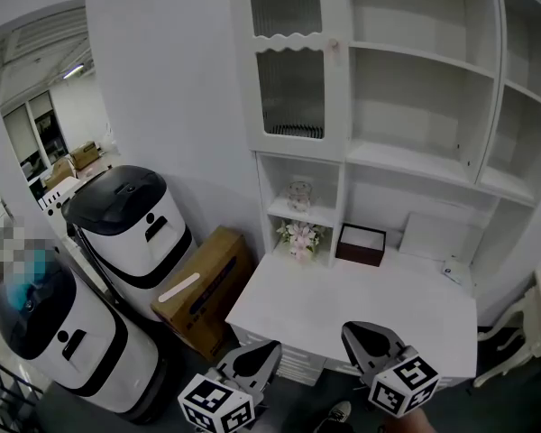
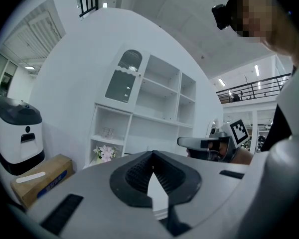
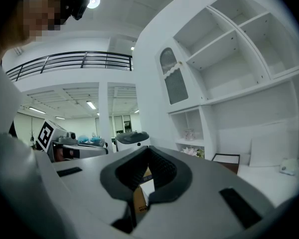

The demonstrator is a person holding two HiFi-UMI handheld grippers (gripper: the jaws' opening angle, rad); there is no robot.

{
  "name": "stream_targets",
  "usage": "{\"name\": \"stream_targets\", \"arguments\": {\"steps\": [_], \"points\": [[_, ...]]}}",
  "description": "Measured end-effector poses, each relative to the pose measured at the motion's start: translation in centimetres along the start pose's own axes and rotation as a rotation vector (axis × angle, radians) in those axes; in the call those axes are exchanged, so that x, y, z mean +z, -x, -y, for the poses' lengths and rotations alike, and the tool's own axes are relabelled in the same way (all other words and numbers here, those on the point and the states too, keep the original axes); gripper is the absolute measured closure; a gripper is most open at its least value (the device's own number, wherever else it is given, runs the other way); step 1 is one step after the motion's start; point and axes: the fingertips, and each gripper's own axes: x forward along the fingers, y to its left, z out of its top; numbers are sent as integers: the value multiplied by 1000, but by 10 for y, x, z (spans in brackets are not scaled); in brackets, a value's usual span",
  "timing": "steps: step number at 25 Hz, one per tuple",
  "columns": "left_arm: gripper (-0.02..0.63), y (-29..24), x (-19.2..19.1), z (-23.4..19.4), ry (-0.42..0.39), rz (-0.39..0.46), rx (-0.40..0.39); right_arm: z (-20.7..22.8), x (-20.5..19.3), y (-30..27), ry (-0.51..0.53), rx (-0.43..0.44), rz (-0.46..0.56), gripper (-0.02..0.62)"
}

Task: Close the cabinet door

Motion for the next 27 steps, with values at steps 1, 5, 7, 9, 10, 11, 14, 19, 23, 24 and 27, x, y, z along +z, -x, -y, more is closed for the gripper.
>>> {"name": "stream_targets", "arguments": {"steps": [1, 5, 7, 9, 10, 11, 14, 19, 23, 24, 27], "points": [[601, 0, 0, 0, -1, 2, 0, -1, 0, 0, 3, 4, -1, 589], [601, 0, 1, 2, -7, 6, -4, -5, 1, 1, 9, 10, 2, 591], [601, 2, 2, 4, -8, 9, -5, -6, 2, 3, 9, 10, 4, 591], [601, 3, 3, 5, -9, 12, -5, -7, 3, 5, 9, 9, 7, 591], [601, 4, 3, 5, -9, 13, -5, -7, 4, 5, 10, 9, 8, 591], [601, 5, 3, 6, -10, 13, -4, -7, 4, 6, 10, 9, 9, 591], [601, 8, 3, 5, -9, 14, 0, -10, 4, 6, 8, 12, 11, 591], [601, 14, 1, 3, -11, 15, 9, -16, 0, 4, 1, 22, 9, 591], [601, 19, 0, 0, -9, 15, 16, -19, 1, 2, -3, 27, 14, 591], [601, 20, 0, -1, -8, 15, 17, -20, 1, 1, -4, 27, 14, 591], [601, 22, 0, -5, -7, 14, 23, -23, 0, -2, -6, 30, 13, 591]]}}
